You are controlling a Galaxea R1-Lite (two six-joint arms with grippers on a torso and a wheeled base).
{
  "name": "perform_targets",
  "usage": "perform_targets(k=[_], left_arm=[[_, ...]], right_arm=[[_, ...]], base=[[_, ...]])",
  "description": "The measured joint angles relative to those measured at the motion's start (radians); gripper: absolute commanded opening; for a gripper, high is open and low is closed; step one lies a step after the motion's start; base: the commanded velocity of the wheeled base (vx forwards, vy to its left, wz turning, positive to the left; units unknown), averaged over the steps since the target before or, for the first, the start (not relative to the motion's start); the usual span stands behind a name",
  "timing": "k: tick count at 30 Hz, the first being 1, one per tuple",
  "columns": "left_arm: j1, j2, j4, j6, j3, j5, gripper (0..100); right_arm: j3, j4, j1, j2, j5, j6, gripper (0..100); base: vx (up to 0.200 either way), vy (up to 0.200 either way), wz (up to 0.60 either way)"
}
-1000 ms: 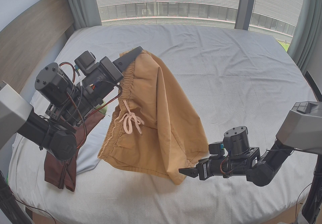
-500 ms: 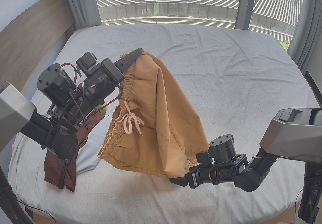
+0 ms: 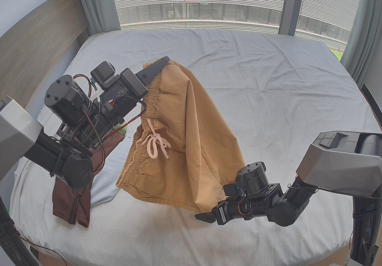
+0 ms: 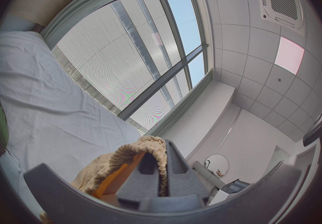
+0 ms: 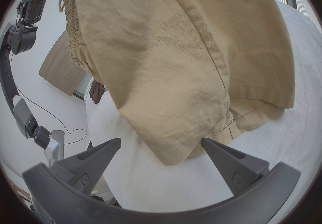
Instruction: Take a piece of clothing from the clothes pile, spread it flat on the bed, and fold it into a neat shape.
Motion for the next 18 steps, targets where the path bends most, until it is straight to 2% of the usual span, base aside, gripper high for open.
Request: perform_targets(k=[5, 6, 13, 18], left_arm=[[0.000, 0.000, 0.000, 0.000, 0.000, 0.000, 0], [0.000, -0.001, 0.000, 0.000, 0.000, 0.000, 0], [0.000, -0.004, 0.000, 0.000, 0.000, 0.000, 0], [0.000, -0.003, 0.000, 0.000, 0.000, 0.000, 0]], right_arm=[[-0.040, 0.011, -0.007, 0.021, -0.003, 0.001, 100], [-0.047, 0.018, -0.010, 0.026, -0.004, 0.001, 0], [-0.073, 0.037, -0.038, 0.042, -0.032, 0.003, 0], [-0.063, 0.021, -0.093, 0.036, -0.059, 0.003, 0]], base=[[0.000, 0.000, 0.00], [0.000, 0.000, 0.00], [0.000, 0.000, 0.00], [0.000, 0.000, 0.00]])
